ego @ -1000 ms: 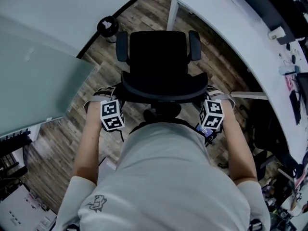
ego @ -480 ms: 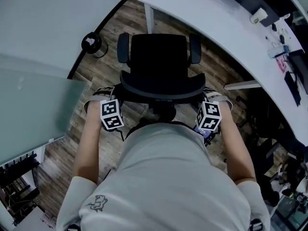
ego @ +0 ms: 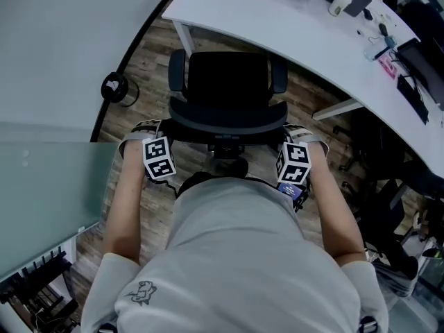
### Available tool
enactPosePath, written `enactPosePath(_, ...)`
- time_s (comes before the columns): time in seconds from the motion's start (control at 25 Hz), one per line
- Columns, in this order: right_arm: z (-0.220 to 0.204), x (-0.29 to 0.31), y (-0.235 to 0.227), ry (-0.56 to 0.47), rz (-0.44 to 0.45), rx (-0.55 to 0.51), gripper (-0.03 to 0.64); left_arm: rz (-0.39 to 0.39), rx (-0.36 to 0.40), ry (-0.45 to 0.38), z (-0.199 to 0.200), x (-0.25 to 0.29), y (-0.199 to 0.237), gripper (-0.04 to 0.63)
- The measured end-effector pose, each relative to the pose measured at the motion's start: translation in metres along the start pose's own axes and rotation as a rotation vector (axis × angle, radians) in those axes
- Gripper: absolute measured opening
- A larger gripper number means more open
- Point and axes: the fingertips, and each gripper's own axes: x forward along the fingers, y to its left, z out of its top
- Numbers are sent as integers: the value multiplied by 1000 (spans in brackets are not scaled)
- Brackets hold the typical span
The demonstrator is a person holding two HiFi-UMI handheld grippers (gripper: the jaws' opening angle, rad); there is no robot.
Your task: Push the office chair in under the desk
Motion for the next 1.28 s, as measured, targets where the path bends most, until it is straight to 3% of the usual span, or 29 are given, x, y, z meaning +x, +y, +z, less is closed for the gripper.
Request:
enactPosePath(0.24, -26, -3, -15, 23, -48, 69, 129, 32, 116, 13, 27, 20, 41, 135)
enactPosePath(1.28, -102, 12, -116, 121, -150, 271, 121, 64, 363, -109, 121, 80, 201, 132)
